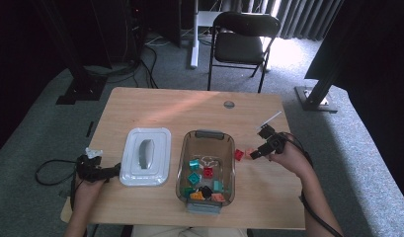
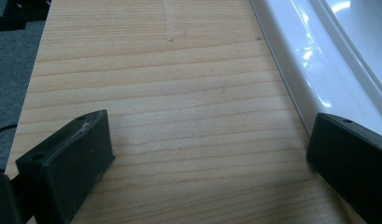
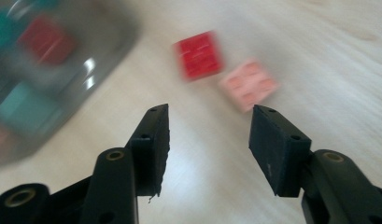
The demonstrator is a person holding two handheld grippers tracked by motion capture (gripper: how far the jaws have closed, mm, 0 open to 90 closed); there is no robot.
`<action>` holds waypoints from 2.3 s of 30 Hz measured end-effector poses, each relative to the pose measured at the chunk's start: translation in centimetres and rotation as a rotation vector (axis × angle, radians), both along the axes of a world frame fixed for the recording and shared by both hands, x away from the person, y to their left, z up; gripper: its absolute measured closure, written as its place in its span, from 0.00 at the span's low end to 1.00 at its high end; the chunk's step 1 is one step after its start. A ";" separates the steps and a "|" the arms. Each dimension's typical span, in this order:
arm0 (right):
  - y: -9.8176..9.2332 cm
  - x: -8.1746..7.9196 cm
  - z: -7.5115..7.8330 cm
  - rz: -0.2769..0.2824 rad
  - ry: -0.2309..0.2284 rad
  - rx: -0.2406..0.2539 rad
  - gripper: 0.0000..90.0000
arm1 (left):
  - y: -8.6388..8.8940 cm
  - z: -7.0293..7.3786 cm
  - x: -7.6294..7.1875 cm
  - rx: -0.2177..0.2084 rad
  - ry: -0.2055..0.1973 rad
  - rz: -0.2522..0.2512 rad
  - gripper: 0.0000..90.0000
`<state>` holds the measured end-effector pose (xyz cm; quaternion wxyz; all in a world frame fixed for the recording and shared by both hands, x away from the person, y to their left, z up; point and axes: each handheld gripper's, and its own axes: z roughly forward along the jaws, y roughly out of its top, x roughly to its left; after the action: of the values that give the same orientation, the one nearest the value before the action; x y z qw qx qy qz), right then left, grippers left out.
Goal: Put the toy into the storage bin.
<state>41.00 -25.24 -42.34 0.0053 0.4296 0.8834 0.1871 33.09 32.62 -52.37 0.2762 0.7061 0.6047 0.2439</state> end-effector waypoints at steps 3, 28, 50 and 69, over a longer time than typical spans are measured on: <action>-0.2 0.7 -0.4 -0.057 0.002 0.009 0.52 | 0.0 0.0 0.0 0.000 0.000 0.000 0.01; 1.7 3.4 -5.9 -0.270 0.060 -0.059 0.52 | 0.0 0.0 0.0 -0.001 0.000 0.000 0.01; 2.0 2.1 -3.8 -0.162 0.018 -0.083 0.65 | 0.0 0.0 0.0 0.000 0.000 0.000 0.01; 2.6 -2.3 2.6 -0.017 -0.073 -0.045 0.65 | 0.0 0.0 0.0 -0.001 0.000 0.000 0.01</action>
<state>38.73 -22.67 -39.70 0.0489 0.4298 0.8828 0.1830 33.10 32.62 -52.37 0.2764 0.7059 0.6049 0.2439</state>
